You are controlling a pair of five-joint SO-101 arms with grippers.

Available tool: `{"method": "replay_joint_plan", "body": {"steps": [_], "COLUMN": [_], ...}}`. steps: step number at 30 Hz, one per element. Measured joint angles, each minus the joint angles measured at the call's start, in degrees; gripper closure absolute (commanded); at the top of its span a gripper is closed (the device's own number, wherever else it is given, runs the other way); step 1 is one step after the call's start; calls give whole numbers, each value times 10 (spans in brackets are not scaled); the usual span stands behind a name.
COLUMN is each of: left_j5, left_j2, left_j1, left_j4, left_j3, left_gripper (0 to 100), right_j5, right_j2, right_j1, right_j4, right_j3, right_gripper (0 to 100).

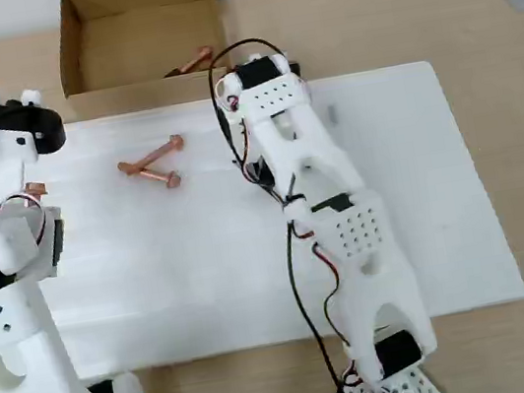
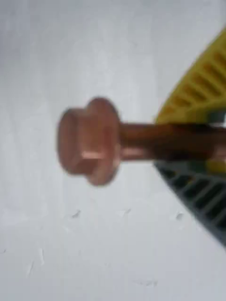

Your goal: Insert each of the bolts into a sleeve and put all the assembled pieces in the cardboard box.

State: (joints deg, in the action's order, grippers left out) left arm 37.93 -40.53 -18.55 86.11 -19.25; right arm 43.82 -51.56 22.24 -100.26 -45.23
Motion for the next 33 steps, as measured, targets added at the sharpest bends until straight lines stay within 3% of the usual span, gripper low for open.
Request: {"method": "replay_joint_plan", "body": {"steps": [2,9,14,21,27,33], "left_j5": [0,1,0,-116,-197,-207], "left_j2": [0,0,0,-16,-134,-302], "left_j1": [0,0,0,0,0,0], "left_j4": [0,0,0,0,0,-25], "left_j3": [0,0,31,91,98,91], "left_gripper": [987,987,987,987,987,987], "right_j5": [-8,-28,-86,-215,-287,-324], "right_j2": [0,-1,9,174,319,435], "right_j1": [0,-1,0,50,109,164], "right_j4": [0,-8,-12,-13,-13,-13], "right_j3": [0,-7,-13,-38,-77,-105], "right_gripper": [991,988,988,988,988,988]}}
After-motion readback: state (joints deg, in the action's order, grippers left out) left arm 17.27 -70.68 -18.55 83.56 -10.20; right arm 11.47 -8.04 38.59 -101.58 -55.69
